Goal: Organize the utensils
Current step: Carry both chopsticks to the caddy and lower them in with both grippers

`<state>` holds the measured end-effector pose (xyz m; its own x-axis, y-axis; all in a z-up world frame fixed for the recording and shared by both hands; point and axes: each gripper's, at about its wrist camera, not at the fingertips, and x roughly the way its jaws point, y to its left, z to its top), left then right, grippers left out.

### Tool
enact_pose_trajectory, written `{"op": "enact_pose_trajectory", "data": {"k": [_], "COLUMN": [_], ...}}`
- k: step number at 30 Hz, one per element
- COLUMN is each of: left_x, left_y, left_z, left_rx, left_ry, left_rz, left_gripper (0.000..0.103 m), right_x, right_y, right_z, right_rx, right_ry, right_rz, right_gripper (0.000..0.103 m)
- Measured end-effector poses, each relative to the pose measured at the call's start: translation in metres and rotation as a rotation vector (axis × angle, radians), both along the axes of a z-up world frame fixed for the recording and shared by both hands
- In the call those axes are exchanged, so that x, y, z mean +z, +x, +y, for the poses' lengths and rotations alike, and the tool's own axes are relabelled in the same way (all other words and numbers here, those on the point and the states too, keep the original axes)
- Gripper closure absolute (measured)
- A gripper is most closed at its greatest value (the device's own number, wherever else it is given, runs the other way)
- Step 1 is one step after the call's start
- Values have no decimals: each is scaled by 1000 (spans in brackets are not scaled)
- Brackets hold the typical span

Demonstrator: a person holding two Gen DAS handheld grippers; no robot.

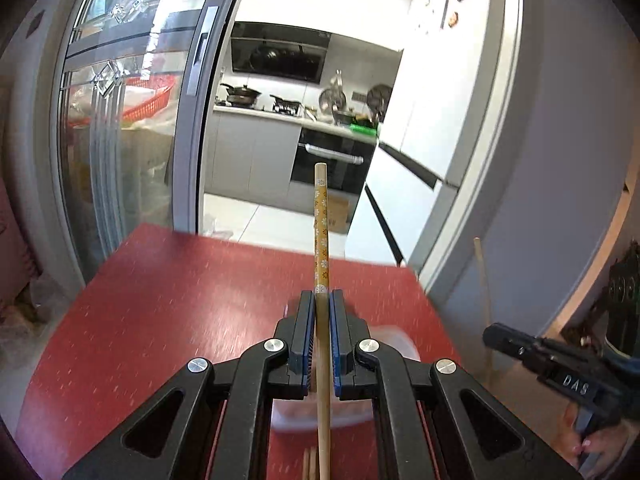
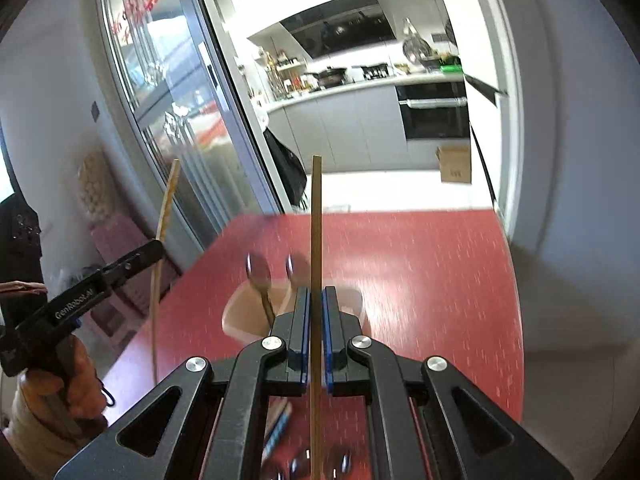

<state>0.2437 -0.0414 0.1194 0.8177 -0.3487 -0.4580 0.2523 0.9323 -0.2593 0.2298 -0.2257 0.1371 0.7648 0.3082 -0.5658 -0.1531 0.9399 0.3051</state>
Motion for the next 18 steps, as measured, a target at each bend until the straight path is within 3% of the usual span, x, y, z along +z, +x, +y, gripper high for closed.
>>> {"op": "enact_pose_trajectory", "data": {"k": [8, 18], "left_x": [-7, -39], "left_y": [68, 105], "left_z": [-13, -13], "left_rx": [55, 126], "left_ry": [-36, -41], "left_rz": [-39, -109], "left_gripper": [67, 67], "right_x": [10, -23], "right_y": [69, 117], "right_z": [15, 39], "right_rx": [13, 45], "right_ry": [16, -83], "right_rz": [-97, -178], "right_gripper": [97, 97]}}
